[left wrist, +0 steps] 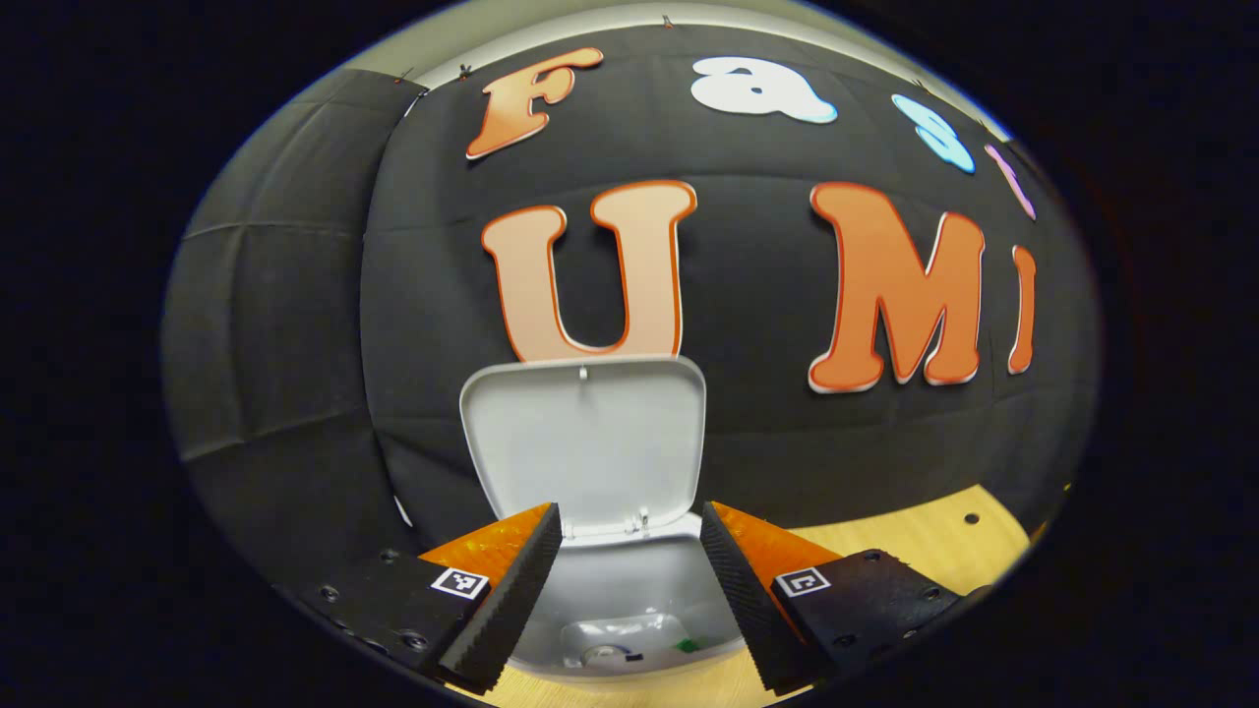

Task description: Press the lid of the desktop garbage bin to open it, pick up the crumpled paper on the desktop and throw it into the bin, then pick up the pop can on the desktop and drop it into the bin, and finally close the garbage bin lid.

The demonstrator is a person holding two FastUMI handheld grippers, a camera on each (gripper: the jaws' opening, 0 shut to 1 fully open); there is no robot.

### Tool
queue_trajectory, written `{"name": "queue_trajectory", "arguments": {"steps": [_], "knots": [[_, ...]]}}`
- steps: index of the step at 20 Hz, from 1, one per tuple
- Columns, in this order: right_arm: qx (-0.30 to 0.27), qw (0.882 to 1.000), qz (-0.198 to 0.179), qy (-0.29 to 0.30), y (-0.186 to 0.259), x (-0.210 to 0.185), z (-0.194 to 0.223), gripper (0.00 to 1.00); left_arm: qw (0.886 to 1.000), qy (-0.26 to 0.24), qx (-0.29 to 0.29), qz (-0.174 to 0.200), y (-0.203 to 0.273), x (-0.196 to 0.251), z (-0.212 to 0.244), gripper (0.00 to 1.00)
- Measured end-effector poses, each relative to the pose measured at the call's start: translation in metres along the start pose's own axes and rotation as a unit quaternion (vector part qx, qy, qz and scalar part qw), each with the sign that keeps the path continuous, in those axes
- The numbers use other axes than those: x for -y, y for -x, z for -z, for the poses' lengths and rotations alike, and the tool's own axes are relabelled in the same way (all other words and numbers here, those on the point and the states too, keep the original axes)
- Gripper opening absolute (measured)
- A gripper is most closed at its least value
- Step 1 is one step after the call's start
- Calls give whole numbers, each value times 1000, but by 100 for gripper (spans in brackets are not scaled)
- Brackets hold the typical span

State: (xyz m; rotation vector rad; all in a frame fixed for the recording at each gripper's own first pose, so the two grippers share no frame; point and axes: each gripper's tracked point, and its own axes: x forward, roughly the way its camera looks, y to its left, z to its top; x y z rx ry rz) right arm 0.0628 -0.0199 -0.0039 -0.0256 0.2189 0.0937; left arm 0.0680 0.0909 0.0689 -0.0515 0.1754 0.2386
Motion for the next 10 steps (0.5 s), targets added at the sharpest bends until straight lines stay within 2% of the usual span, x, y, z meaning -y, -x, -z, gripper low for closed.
{"name": "queue_trajectory", "arguments": {"steps": [1, 5, 7, 10], "knots": [[0, 1000, -2, 0, 1, -1, 0, 95, 1000, 4, 13, 8, -6, -1, -26, 89], [3, 1000, 1, -3, 2, 1, -2, 95, 998, -6, 58, -7, -51, -28, -104, 89], [3, 1000, 4, -5, 1, 3, -3, 95, 998, -1, 54, -11, -84, -36, -112, 89], [2, 1000, 11, -7, 1, 8, -3, 95, 1000, 6, 7, -10, -124, -35, -90, 90]]}}
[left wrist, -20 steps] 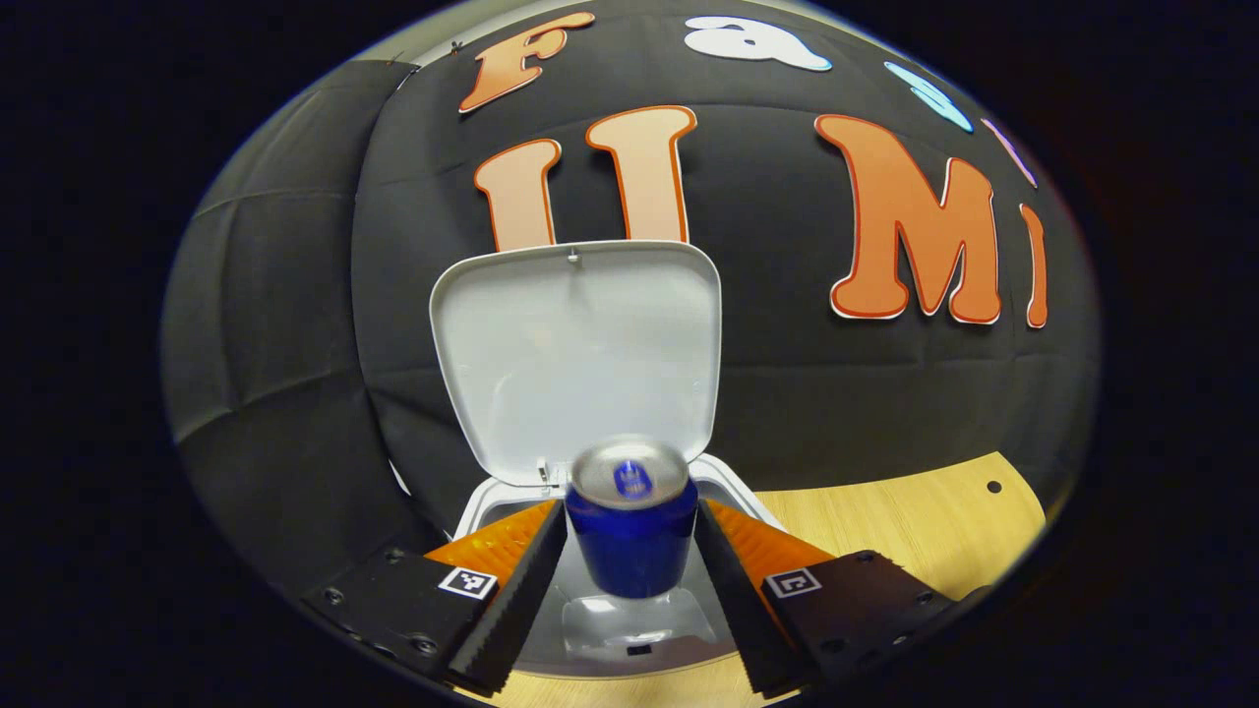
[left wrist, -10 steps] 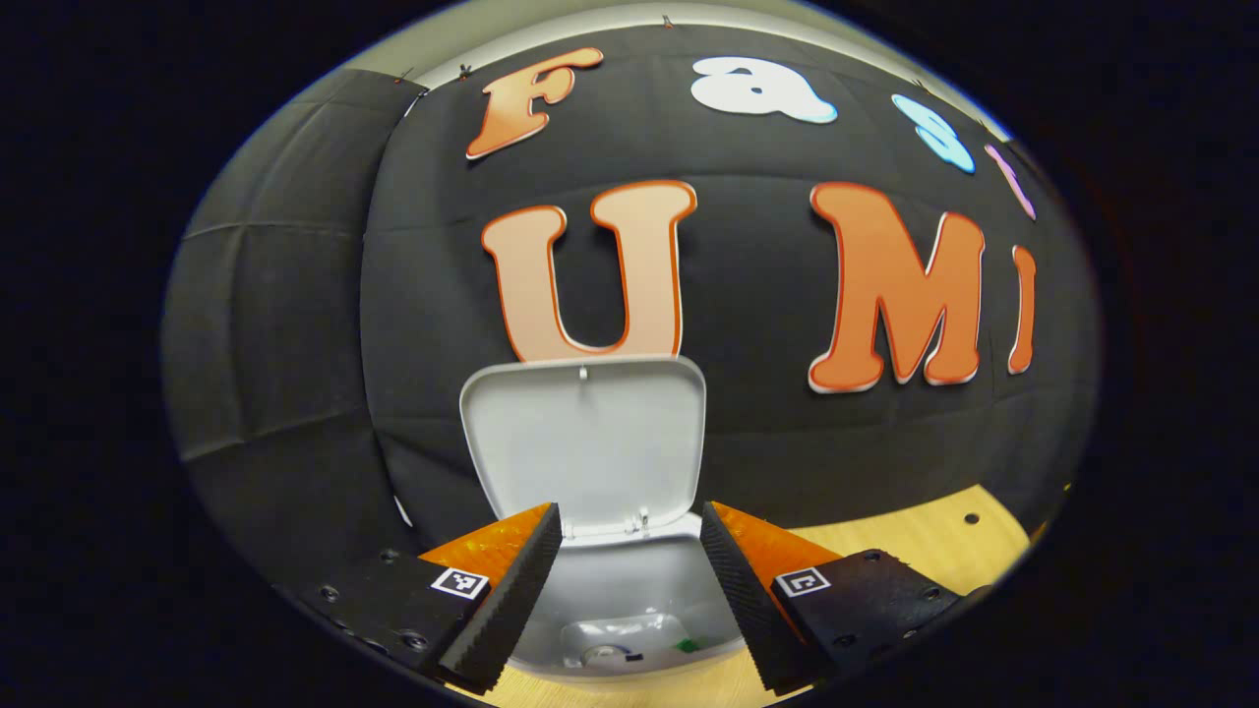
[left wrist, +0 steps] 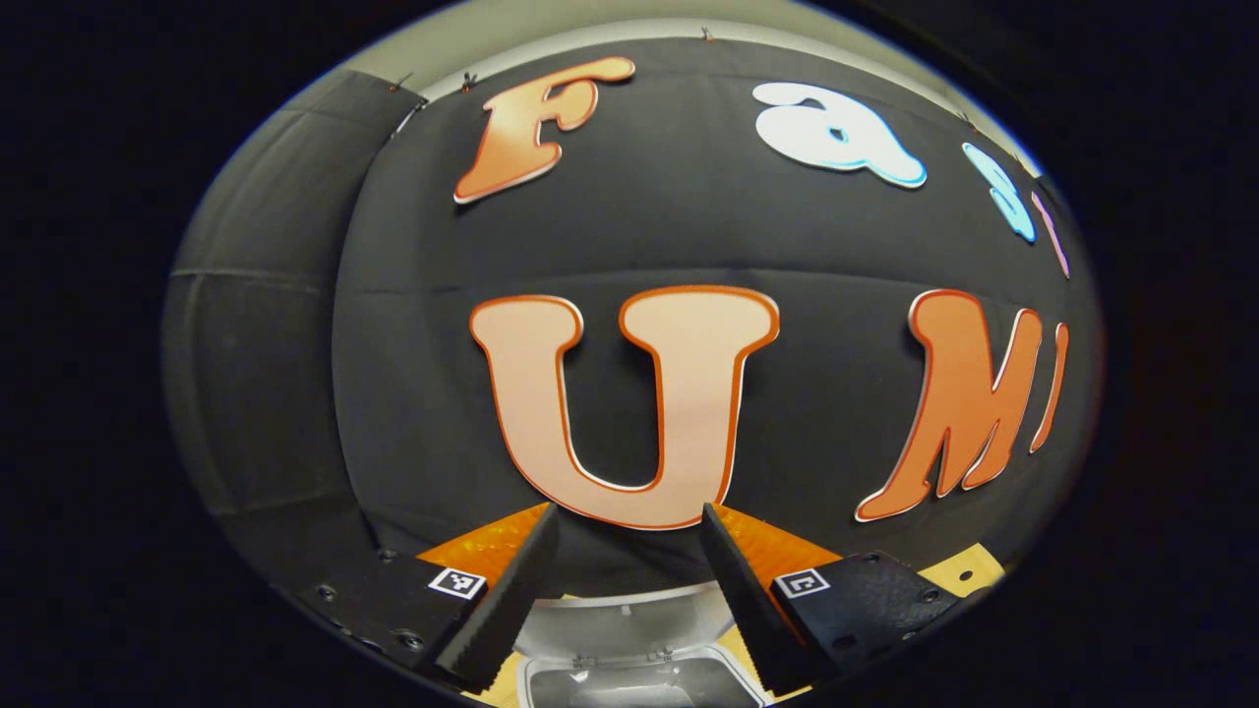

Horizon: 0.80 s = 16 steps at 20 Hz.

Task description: Press the lid of the desktop garbage bin to open it, pick up the crumpled paper on the desktop and throw it into the bin, then pick up the pop can on the desktop and drop it into the bin, and finally close the garbage bin lid.

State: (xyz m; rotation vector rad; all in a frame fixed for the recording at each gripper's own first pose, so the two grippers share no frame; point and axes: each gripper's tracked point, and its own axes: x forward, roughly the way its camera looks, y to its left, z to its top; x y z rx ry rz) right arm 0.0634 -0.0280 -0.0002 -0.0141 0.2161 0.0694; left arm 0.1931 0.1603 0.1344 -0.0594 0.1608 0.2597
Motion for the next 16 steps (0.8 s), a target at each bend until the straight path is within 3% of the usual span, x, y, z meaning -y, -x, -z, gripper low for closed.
{"name": "queue_trajectory", "arguments": {"steps": [3, 5, 11, 16], "knots": [[-1, 1000, 3, 2, 2, 2, 2, 94, 999, 11, -41, 2, -10, 2, 29, 91], [-3, 1000, 3, 3, 1, 2, 3, 95, 999, 20, -38, 4, -1, 1, 34, 92], [-5, 1000, -8, 3, 0, -4, 5, 95, 999, 18, -46, 20, 63, 17, 62, 90], [-9, 1000, -20, 5, -2, -12, 8, 95, 997, 6, -75, 23, 110, 33, 125, 90]]}}
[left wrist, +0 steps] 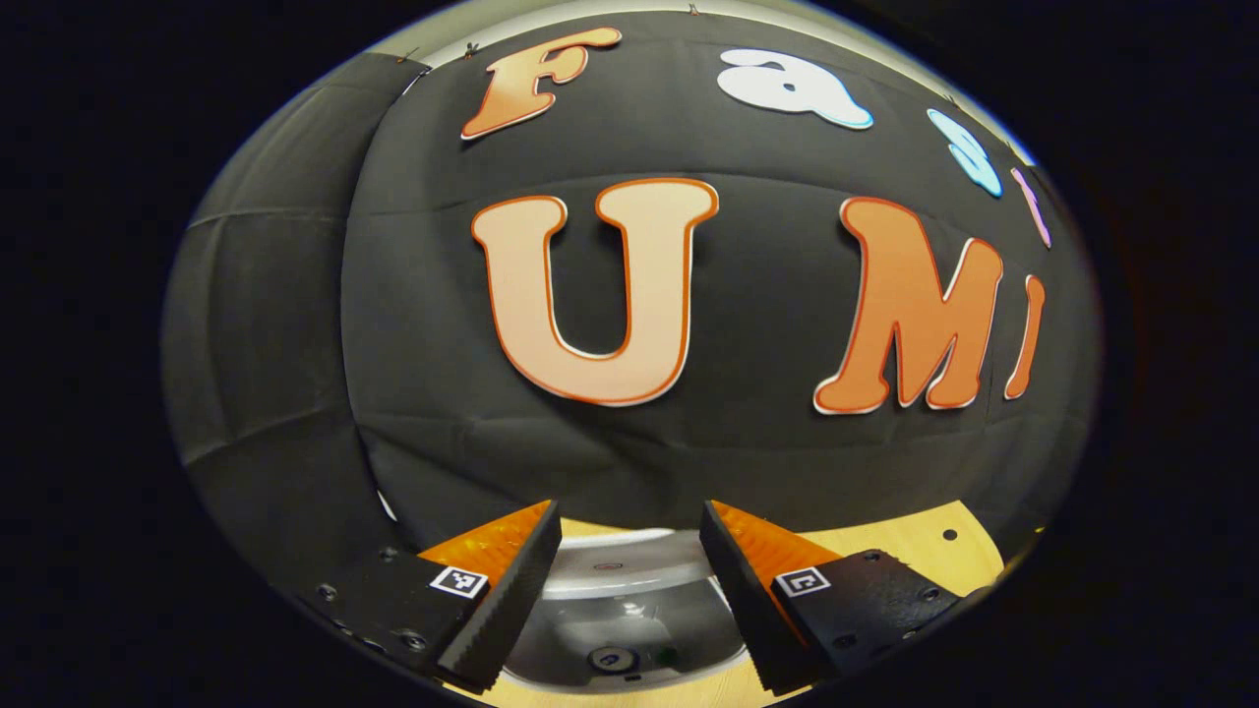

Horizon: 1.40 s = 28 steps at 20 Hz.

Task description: Press the lid of the desktop garbage bin to open it, pick up the crumpled paper on the desktop and throw it into the bin, then pick up the pop can on the desktop and drop it into the bin, and finally close the garbage bin lid.

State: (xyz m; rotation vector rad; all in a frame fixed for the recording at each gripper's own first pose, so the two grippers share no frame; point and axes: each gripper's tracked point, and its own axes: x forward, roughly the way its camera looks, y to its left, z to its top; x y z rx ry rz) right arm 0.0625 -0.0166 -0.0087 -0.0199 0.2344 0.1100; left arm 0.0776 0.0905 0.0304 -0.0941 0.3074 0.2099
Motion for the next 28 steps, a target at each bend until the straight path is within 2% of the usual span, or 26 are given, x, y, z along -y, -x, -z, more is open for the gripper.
{"name": "queue_trajectory", "arguments": {"steps": [7, 8, 10, 12, 15, 19, 21, 23, 25, 28], "knots": [[2, 1000, -15, 8, 2, -9, -2, 94, 995, 20, -98, -11, 11, 2, 108, 92], [3, 1000, -14, 8, 3, -8, -3, 95, 991, 19, -128, -19, 19, 1, 121, 91], [1, 1000, -14, 6, 3, -6, -1, 95, 996, 15, -86, -25, 16, 2, 108, 95], [0, 1000, -14, 7, 3, -7, -1, 95, 994, 20, -104, -23, 19, 3, 117, 92], [0, 1000, -16, 5, 3, -10, 0, 95, 994, 7, -105, -23, 16, 4, 119, 94], [6, 1000, -21, 1, 8, -13, -5, 95, 997, 33, -62, -20, 33, 3, 95, 93], [16, 1000, -17, -2, 12, -10, -11, 95, 999, 21, -13, -28, 54, 10, 66, 94], [32, 999, -12, -11, 18, -8, -23, 95, 998, 3, 52, -24, 77, 29, 30, 95], [43, 999, 0, -16, 24, -5, -31, 95, 995, -7, 99, -4, 107, 58, 3, 94], [64, 997, 13, -29, 33, 1, -44, 95, 989, -21, 141, 28, 141, 111, -9, 94]]}}
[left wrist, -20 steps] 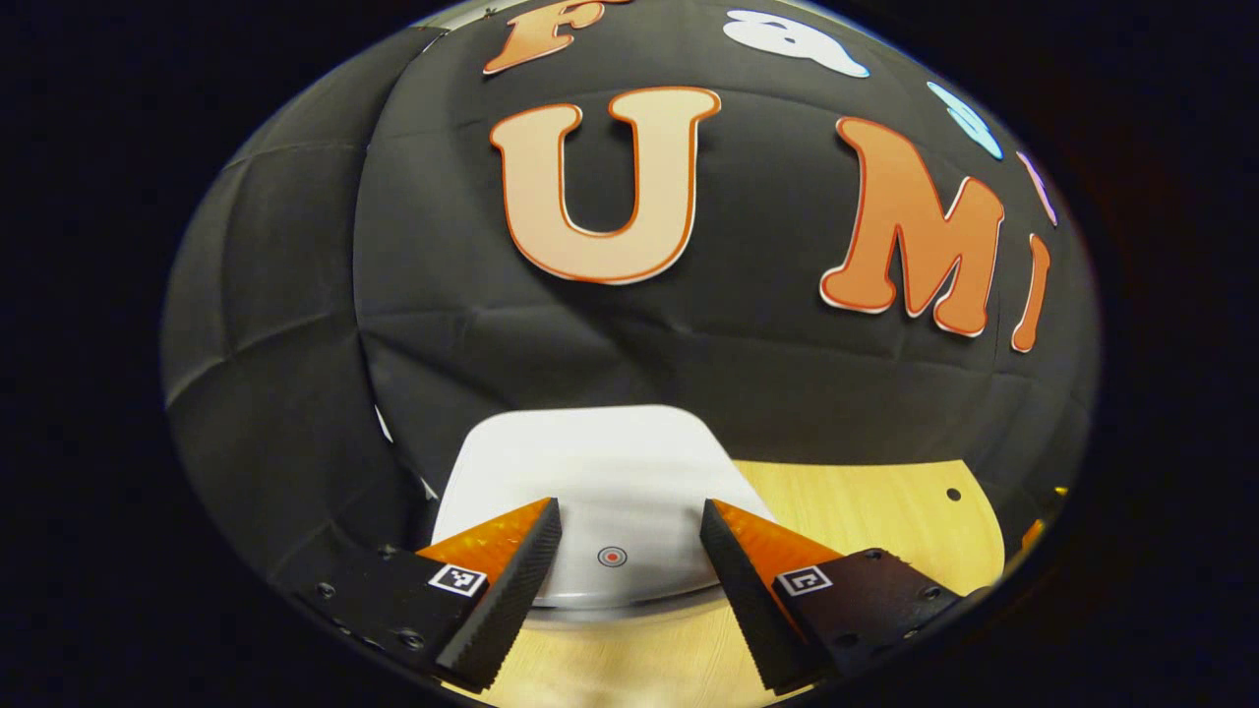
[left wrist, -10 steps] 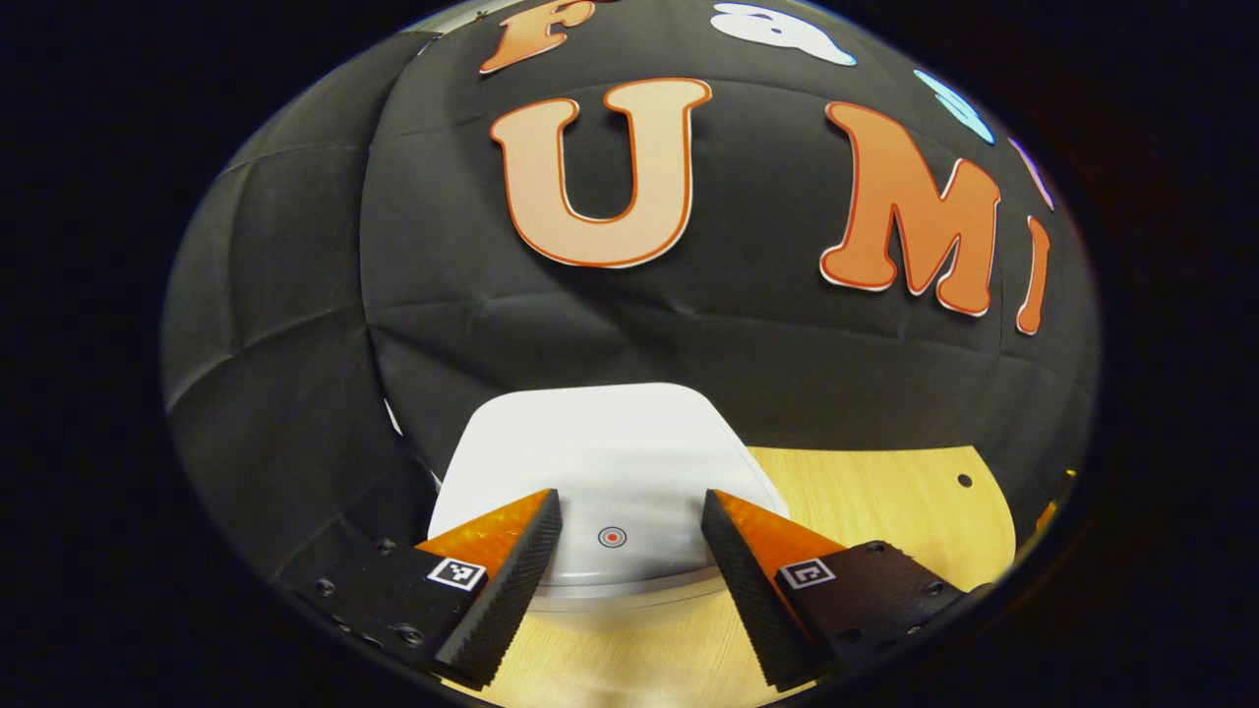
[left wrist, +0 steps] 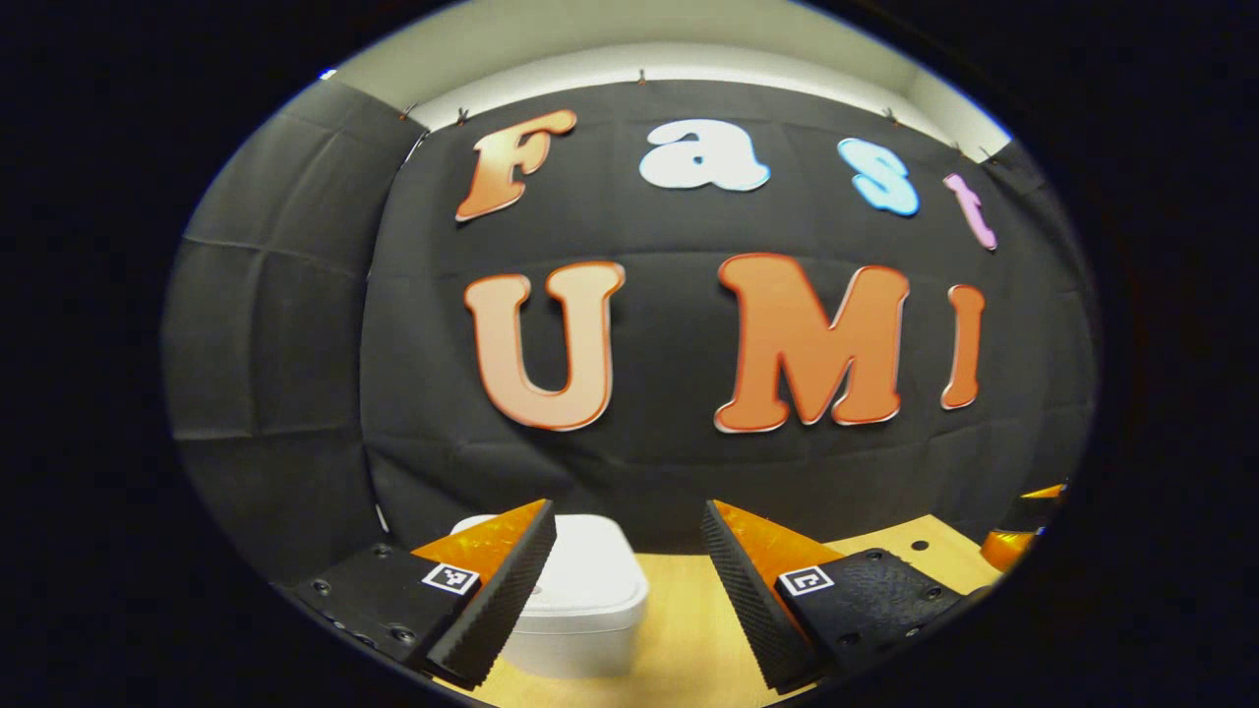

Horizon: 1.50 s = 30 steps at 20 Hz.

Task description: Press the lid of the desktop garbage bin to open it, pick up the crumpled paper on the desktop and throw it into the bin, then pick up the pop can on the desktop and drop it into the bin, and finally close the garbage bin lid.

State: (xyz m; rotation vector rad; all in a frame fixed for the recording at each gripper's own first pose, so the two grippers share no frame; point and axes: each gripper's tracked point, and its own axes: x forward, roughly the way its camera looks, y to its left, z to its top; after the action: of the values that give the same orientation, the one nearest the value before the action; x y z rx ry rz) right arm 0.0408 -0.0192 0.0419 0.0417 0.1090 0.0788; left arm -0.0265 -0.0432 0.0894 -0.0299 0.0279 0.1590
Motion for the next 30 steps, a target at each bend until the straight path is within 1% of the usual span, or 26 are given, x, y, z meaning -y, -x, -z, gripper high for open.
{"name": "queue_trajectory", "arguments": {"steps": [5, 7, 9, 11, 14, 16, 18, 19, 21, 22, 24, 25, 30], "knots": [[30, 998, 56, 0, 16, 26, -15, 94, 999, -1, 7, 47, 39, 67, 21, 94], [38, 997, 73, -3, 21, 33, -15, 94, 998, 5, 2, 58, 49, 89, 35, 93], [33, 996, 88, -8, 22, 34, -9, 94, 998, 4, -2, 56, 56, 98, 49, 93], [26, 994, 101, -13, 24, 37, 0, 94, 998, 12, 1, 65, 62, 111, 60, 93], [19, 994, 104, -6, 35, 38, 18, 94, 998, 3, 3, 67, 64, 119, 71, 93], [19, 995, 101, 0, 37, 34, 21, 94, 997, 2, -1, 74, 65, 124, 78, 93], [22, 995, 96, 3, 36, 29, 20, 94, 997, -3, 1, 72, 66, 122, 76, 93], [24, 995, 94, 4, 36, 28, 20, 94, 997, -2, 1, 74, 67, 122, 75, 93], [28, 996, 84, -4, 36, 22, 19, 94, 996, 20, -4, 84, 68, 125, 78, 93], [31, 996, 83, -8, 37, 20, 18, 94, 996, 22, -9, 82, 68, 124, 81, 93], [31, 996, 88, 1, 36, 21, 20, 94, 998, 0, -13, 57, 68, 113, 81, 93], [30, 996, 89, 4, 37, 21, 21, 94, 999, -5, -13, 53, 68, 111, 82, 93], [25, 996, 83, 3, 37, 17, 26, 95, 998, -5, -12, 64, 71, 118, 82, 93]]}}
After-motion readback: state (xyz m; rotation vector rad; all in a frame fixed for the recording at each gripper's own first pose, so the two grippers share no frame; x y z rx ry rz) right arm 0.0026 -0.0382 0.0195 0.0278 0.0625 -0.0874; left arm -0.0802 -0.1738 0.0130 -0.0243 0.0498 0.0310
